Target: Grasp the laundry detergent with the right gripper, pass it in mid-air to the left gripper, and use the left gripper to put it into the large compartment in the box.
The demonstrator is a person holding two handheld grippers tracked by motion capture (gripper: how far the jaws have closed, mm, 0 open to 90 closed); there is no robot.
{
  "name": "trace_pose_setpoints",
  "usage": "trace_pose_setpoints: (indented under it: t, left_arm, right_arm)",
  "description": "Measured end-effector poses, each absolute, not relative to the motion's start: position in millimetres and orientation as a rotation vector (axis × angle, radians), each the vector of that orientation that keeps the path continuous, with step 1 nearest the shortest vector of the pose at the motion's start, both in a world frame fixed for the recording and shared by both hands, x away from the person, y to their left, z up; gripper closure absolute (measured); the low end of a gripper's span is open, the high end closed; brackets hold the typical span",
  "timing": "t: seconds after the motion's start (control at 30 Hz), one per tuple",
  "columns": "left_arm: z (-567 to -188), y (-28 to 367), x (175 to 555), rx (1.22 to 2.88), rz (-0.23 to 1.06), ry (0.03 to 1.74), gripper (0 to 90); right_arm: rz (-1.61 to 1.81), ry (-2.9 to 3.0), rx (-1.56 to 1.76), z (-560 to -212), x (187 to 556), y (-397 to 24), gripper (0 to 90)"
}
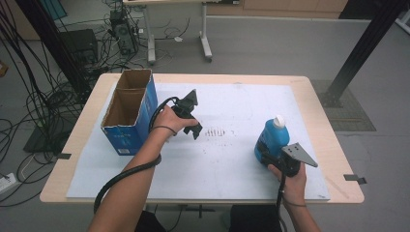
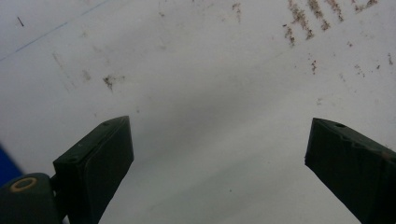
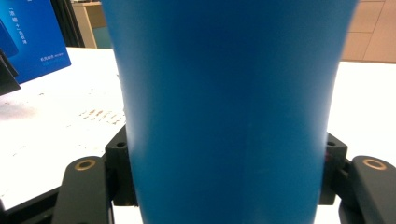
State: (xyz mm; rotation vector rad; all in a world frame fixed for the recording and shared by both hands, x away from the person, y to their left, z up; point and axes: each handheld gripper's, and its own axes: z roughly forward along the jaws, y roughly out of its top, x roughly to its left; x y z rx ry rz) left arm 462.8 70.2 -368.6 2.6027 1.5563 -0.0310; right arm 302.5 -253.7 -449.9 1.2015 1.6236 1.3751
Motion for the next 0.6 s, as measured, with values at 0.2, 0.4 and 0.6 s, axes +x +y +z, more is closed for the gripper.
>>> trace_pose_setpoints:
  t: [0.2,0.4,0.6]
  left_arm:
    - [-369.7,69.1,462.1,2.602,-0.030,1.559,8.2]
    - [-369.6,68.2,461.8,2.603,-0.031,1.561,8.2]
    - [-368.9,67.3,461.5,2.605,-0.029,1.556,8.2]
  right_arm:
    - [1.372,1.627,1.186,-449.7,301.3,-252.9,36.5]
    - [1.377,1.635,1.178,-449.7,300.5,-251.9,40.7]
    - [1.377,1.632,1.179,-449.7,300.1,-251.8,41.2]
